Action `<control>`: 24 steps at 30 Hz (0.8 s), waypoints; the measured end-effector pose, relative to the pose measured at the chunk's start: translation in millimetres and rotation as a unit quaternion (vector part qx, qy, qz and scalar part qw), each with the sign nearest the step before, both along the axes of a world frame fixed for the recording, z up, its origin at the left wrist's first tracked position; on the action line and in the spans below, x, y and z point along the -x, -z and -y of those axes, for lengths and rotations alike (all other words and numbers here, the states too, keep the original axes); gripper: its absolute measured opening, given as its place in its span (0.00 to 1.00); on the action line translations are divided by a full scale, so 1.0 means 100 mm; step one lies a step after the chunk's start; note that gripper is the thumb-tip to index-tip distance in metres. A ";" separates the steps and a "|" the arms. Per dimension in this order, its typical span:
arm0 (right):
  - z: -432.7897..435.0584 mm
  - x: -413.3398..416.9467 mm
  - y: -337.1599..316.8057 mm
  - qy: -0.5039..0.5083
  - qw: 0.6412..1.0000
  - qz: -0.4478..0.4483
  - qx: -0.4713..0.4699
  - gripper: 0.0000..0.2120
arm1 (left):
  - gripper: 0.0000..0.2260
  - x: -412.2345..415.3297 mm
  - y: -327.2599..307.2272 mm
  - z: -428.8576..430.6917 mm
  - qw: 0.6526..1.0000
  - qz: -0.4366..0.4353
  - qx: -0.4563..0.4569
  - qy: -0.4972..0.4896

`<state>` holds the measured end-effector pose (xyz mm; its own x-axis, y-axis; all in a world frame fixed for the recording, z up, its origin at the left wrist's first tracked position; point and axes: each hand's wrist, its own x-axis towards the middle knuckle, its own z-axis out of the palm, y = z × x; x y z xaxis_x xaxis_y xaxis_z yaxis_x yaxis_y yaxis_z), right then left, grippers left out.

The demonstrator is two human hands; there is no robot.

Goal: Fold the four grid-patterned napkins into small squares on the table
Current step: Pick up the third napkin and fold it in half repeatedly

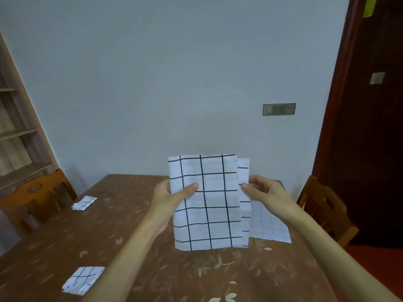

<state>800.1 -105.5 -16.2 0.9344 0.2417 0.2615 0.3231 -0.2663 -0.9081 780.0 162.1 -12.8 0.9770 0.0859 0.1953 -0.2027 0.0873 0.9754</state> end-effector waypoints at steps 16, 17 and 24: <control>-0.42 0.13 -0.08 -0.051 0.993 -0.020 -0.108 0.09 | 0.25 0.02 0.03 -0.03 0.999 0.015 -0.020 -0.035; -0.42 0.11 -0.06 -0.044 0.994 0.005 -0.102 0.05 | 0.24 0.01 0.03 -0.03 0.999 0.018 -0.022 -0.037; -0.40 0.07 -0.04 0.013 0.983 0.033 -0.178 0.06 | 0.08 -0.01 0.09 -0.16 0.996 0.053 -0.059 -0.050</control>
<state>793.5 -65.4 -12.1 0.9173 0.0996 0.3855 0.3816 0.0565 -0.9226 781.1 177.9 -21.9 0.9381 0.1523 0.3110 -0.3066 -0.0528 0.9504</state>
